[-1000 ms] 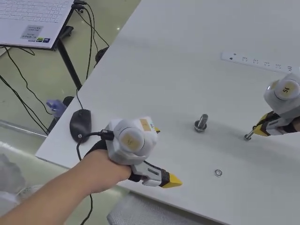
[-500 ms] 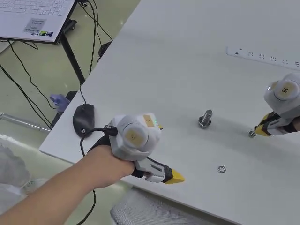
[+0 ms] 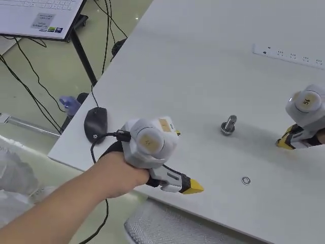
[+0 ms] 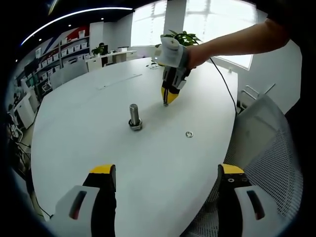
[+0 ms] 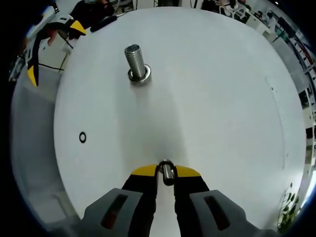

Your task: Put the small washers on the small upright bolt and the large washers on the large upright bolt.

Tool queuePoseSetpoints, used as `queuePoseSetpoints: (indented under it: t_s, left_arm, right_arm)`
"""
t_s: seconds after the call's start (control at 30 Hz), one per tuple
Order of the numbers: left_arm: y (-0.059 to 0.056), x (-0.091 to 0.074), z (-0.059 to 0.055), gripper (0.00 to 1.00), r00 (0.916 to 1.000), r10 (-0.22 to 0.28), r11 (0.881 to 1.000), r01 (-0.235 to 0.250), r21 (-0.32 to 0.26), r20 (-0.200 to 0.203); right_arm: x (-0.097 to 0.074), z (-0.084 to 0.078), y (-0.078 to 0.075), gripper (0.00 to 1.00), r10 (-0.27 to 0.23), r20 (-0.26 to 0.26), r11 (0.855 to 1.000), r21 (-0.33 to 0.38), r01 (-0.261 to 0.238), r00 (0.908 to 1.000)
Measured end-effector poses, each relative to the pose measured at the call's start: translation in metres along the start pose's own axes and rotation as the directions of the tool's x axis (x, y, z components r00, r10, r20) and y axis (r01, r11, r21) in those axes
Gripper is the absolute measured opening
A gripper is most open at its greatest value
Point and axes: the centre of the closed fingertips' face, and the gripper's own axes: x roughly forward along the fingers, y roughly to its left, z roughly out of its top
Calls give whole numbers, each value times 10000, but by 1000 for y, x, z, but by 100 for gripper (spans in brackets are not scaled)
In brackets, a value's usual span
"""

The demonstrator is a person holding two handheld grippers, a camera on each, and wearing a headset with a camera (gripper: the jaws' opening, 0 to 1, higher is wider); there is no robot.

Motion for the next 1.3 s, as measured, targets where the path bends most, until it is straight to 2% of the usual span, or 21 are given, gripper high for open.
queuePoseSetpoints:
  t_s: [0.4,0.5,0.67,1.1,1.2,1.3]
  left_arm:
    - [-2,-3,0,84,10000,16,10000,-16,-1,15]
    - [-3,-3,-1,83,10000,6,10000,-6,11,4]
    - [-4,-4,-3,83,10000,3,10000,-3,-7,-12]
    - [-3,-9,0,83,10000,73,10000,-73,-20,55]
    - [-2,-11,0,83,9999,100,9999,-100,77,35]
    - [-3,-14,-1,83,9999,133,9998,-134,113,90]
  right_arm:
    - [-1,-1,1,13,-171,-111,9996,-207,169,9998]
    - [0,-2,1,13,-158,-112,9999,-18,157,9998]
    - [0,-2,2,14,-142,-155,9999,-90,141,9998]
    - [-3,1,0,23,-108,-83,9997,-235,106,9999]
    - [-4,-2,1,25,-60,-291,9982,-601,42,9996]
    - [-10,1,0,26,-17,-200,9983,-585,5,9998]
